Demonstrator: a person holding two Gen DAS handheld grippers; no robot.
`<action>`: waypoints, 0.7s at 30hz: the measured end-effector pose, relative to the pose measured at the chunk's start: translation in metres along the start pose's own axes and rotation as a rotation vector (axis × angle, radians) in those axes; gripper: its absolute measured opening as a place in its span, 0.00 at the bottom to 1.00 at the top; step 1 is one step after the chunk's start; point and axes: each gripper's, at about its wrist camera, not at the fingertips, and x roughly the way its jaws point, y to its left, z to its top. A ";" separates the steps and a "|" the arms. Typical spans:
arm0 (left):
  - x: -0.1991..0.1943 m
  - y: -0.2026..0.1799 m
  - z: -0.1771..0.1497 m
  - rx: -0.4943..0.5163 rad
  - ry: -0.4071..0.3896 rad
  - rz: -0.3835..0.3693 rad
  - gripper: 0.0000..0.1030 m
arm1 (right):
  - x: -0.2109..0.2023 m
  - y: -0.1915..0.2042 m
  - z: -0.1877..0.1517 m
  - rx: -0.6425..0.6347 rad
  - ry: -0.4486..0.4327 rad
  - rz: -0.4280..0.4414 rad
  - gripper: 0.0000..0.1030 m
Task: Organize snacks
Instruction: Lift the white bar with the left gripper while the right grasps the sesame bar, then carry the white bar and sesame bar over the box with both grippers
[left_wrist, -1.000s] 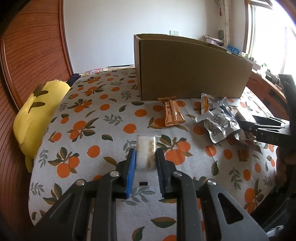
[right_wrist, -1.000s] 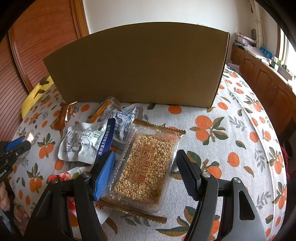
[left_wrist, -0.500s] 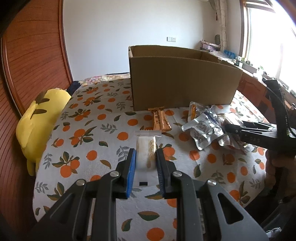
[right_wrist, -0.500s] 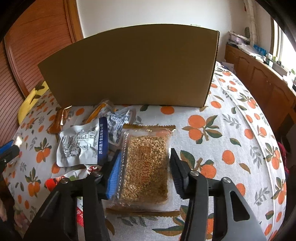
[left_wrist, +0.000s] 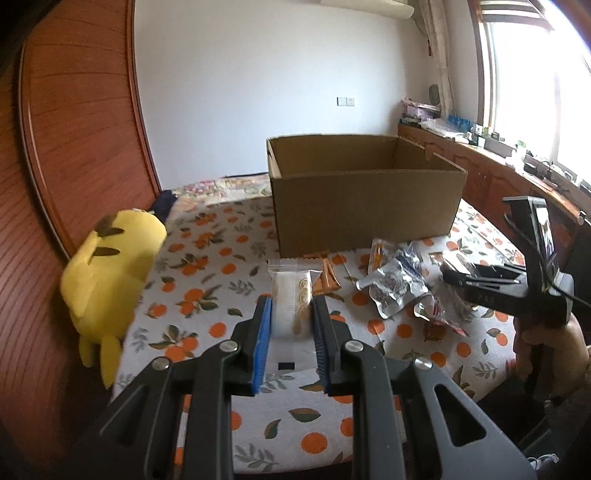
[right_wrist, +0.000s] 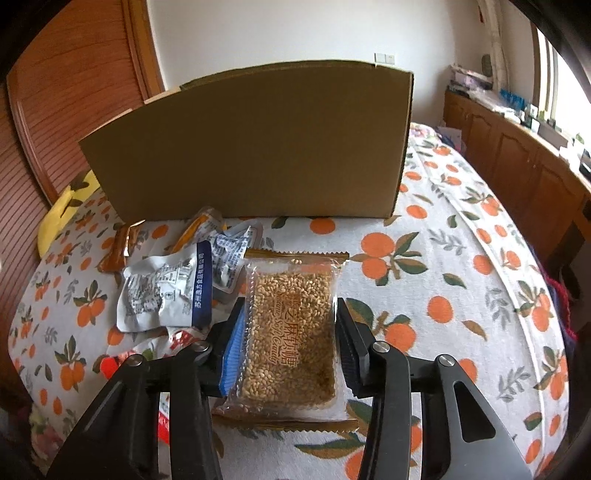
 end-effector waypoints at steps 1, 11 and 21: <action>-0.005 0.001 0.002 -0.001 -0.008 0.005 0.19 | -0.003 0.000 -0.001 -0.001 -0.004 0.002 0.43; -0.026 0.020 0.017 -0.028 -0.054 0.053 0.19 | -0.041 0.004 0.000 -0.016 -0.071 0.034 0.43; -0.029 0.041 0.029 -0.048 -0.083 0.101 0.19 | -0.070 0.026 0.006 -0.065 -0.130 0.083 0.43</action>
